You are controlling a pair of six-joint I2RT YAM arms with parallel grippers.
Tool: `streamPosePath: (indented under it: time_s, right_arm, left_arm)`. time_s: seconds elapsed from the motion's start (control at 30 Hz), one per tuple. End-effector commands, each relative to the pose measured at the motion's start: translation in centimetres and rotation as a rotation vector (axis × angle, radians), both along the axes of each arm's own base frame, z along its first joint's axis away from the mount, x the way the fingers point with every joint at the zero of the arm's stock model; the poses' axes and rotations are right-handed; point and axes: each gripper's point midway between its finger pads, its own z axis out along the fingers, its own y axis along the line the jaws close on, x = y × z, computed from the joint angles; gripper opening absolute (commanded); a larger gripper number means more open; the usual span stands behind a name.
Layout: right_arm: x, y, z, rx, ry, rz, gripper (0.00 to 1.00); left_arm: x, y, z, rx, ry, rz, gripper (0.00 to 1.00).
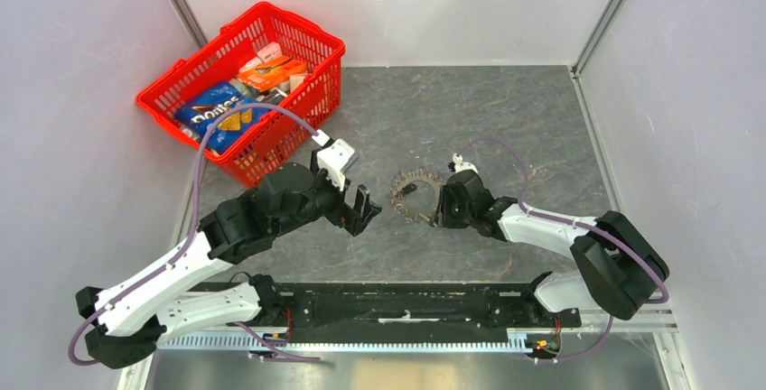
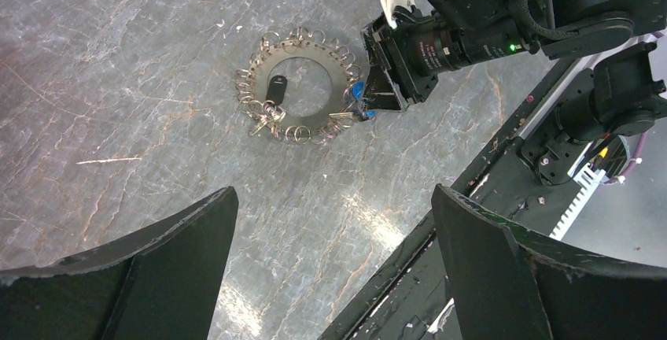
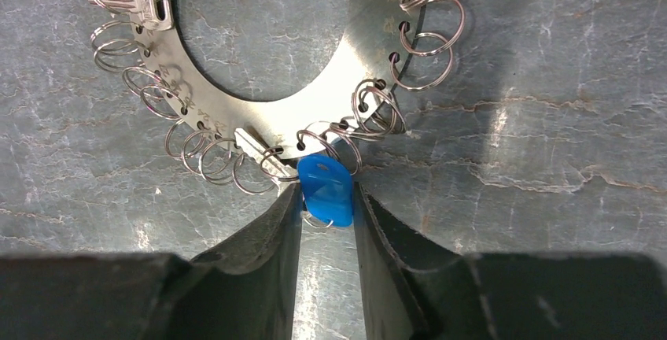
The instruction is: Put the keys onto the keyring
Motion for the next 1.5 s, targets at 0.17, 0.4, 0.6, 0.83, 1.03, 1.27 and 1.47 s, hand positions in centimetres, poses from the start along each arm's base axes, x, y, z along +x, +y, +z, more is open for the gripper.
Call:
streamPosePath:
  time_s: [0.17, 0.4, 0.6, 0.83, 1.03, 1.27, 1.47]
  right_arm:
    - [-1.3, -0.5, 0.6, 0.031, 0.023, -0.017, 0.29]
    - [-1.7, -0.6, 2.0, 0.074, 0.008, -0.028, 0.16]
    - [-1.9, -2.8, 4.4, 0.039, -0.048, -0.106, 0.15]
    - [-2.4, -5.6, 6.6, -0.018, -0.072, -0.211, 0.15]
    - [-3.7, -7.2, 5.7, -0.039, -0.03, -0.288, 0.16]
    - [-4.8, -8.4, 3.8, -0.071, 0.024, -0.355, 0.16]
    - [-5.2, -9.5, 3.1, -0.134, 0.06, -0.403, 0.24]
  left_arm:
    - [0.0, -0.1, 0.5, -0.016, -0.022, -0.012, 1.0]
    - [-0.1, 0.0, 0.7, -0.022, -0.025, -0.011, 1.0]
    - [-0.2, 0.2, 0.7, -0.027, -0.025, -0.012, 1.0]
    - [-0.3, 0.1, 0.7, -0.032, -0.022, -0.017, 1.0]
    - [-0.4, 0.1, 0.6, -0.032, -0.019, -0.019, 1.0]
    - [-0.3, 0.0, 0.5, -0.028, -0.017, -0.02, 1.0]
    - [-0.4, -0.1, 0.4, -0.026, -0.014, -0.022, 1.0]
